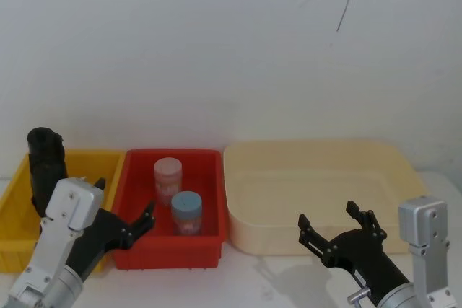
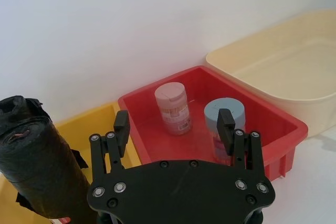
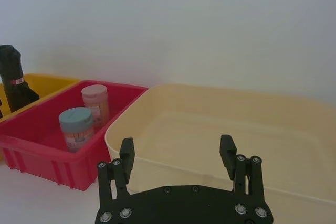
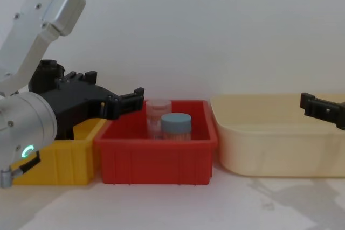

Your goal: Pick up the garbage bag with the one hand and transfer it to the other hand.

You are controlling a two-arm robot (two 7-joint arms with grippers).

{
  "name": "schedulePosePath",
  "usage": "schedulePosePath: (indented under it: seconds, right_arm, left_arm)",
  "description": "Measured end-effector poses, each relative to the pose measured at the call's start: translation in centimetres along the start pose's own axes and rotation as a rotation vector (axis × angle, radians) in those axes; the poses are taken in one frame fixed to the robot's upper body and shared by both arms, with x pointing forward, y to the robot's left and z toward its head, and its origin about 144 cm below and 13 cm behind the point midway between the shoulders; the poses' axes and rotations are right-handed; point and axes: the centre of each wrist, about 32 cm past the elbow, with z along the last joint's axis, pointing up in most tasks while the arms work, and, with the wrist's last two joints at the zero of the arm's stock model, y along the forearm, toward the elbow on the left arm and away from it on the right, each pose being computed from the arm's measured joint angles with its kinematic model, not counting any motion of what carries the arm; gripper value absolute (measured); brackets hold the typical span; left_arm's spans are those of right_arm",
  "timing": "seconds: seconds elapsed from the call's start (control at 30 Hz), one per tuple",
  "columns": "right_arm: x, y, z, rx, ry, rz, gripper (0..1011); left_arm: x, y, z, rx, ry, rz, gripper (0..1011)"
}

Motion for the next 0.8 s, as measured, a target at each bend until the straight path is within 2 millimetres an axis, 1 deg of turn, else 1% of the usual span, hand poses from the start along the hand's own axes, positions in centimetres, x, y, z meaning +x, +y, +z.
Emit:
schedulePosePath:
  seconds: [0.8]
  right_arm:
    - [0.0, 0.0, 0.0, 0.0, 0.0, 0.0, 1000]
  left_arm:
    - [0.0, 0.0, 0.0, 0.0, 0.0, 0.0, 1001]
